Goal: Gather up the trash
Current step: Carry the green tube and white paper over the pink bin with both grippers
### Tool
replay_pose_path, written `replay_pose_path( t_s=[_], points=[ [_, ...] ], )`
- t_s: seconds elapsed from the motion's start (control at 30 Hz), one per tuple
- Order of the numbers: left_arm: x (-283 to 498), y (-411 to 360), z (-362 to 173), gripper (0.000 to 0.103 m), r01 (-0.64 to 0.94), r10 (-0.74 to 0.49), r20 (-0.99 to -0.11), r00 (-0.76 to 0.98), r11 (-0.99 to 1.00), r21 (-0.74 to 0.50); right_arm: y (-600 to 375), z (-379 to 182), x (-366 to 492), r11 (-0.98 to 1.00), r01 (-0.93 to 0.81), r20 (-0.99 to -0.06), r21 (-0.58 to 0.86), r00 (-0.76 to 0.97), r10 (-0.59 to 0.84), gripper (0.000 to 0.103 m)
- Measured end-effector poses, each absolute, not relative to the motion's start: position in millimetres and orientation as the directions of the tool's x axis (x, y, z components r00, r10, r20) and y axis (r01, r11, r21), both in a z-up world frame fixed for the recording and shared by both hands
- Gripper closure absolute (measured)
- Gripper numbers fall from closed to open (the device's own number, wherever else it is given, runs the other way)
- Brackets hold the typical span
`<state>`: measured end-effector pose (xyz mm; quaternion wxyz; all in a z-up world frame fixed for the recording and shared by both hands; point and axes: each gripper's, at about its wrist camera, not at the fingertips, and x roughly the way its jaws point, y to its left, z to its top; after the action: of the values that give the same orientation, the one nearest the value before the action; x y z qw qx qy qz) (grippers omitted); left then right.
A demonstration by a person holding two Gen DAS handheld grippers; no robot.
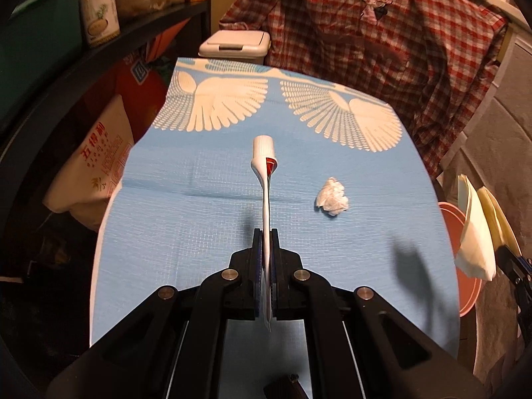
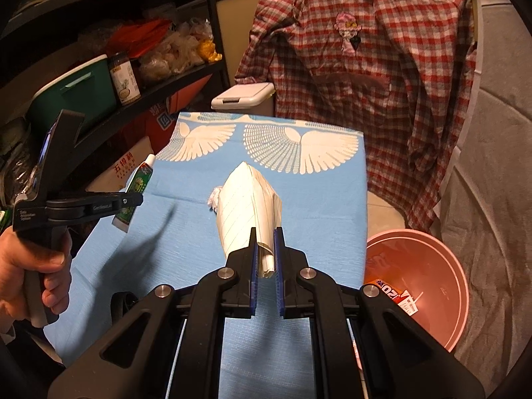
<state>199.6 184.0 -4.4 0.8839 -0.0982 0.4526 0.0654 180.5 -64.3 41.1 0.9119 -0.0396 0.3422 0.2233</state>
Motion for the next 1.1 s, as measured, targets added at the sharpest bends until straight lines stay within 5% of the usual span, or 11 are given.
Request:
replay_pose_path(
  t_s=[0.67,1.1],
  points=[
    [154,127,54,0.099,-0.098,0.023,-0.678,0.734,0.993,-0.072,-108,76,154,0.942,-0.332,-0.563,0.052,0.769,0.302,0.094],
    [167,79,55,0.099,-0.034,-0.022,-0.670,0.742,0.997,-0.070,-160,78,163,0.970,-0.234,-0.560,0.072,0.795,0.233,0.094]
  ],
)
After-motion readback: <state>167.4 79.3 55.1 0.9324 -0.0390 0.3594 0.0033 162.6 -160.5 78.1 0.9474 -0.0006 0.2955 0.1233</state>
